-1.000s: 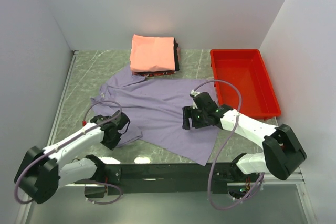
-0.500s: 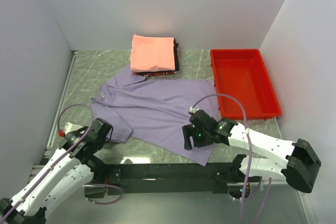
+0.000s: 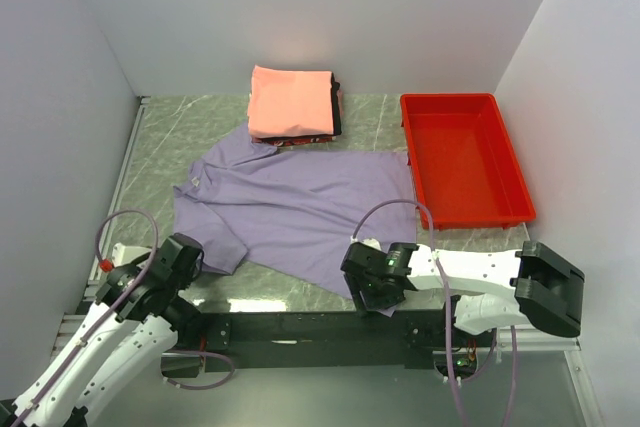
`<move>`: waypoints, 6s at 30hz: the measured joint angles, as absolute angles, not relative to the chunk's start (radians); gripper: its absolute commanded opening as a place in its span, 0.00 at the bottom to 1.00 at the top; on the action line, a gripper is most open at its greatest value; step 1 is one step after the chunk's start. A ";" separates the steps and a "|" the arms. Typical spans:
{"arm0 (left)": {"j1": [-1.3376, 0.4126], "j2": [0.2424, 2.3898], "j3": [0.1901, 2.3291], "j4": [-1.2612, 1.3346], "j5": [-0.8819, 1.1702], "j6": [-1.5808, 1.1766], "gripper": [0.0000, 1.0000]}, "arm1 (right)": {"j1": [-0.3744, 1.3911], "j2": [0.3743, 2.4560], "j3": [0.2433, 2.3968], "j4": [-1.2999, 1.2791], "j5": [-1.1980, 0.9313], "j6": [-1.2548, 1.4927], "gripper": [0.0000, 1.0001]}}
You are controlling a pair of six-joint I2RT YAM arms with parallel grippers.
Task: Fold and stack the t-shirts
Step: Flatten the tshirt out, then fold the tshirt
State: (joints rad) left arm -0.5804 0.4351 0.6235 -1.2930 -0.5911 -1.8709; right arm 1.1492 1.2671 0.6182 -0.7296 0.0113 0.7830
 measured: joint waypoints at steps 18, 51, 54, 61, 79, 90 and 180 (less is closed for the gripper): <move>-0.580 0.471 0.636 -1.147 -0.631 -1.702 0.01 | 1.152 1.309 0.637 -0.827 0.129 0.891 0.00; -0.580 0.751 1.249 -0.178 -0.855 -0.710 0.01 | 0.695 1.019 1.611 -0.855 0.624 0.223 0.00; -0.580 0.760 1.362 -0.140 -0.790 -0.605 0.01 | 0.695 1.004 1.753 -0.905 0.581 0.180 0.00; -0.580 0.768 1.687 -0.146 -0.591 -0.453 0.01 | 0.695 0.978 2.023 -1.036 0.447 0.140 0.00; -0.580 0.847 1.768 -0.053 -0.633 -0.175 0.01 | 0.694 0.888 1.945 -1.043 0.283 0.106 0.00; -0.273 1.299 1.281 0.112 -0.649 -0.136 0.01 | 0.382 1.218 1.352 -0.689 0.171 0.054 0.00; -0.272 0.894 0.737 -0.678 -0.666 -1.233 0.99 | 0.514 1.342 1.116 -0.640 0.182 0.262 0.80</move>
State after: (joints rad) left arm -0.2722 0.8940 0.7368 -0.6785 -0.6659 -1.2331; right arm 0.5137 1.3418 1.1164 -0.6395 0.1822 0.2615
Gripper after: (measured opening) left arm 0.995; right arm 0.796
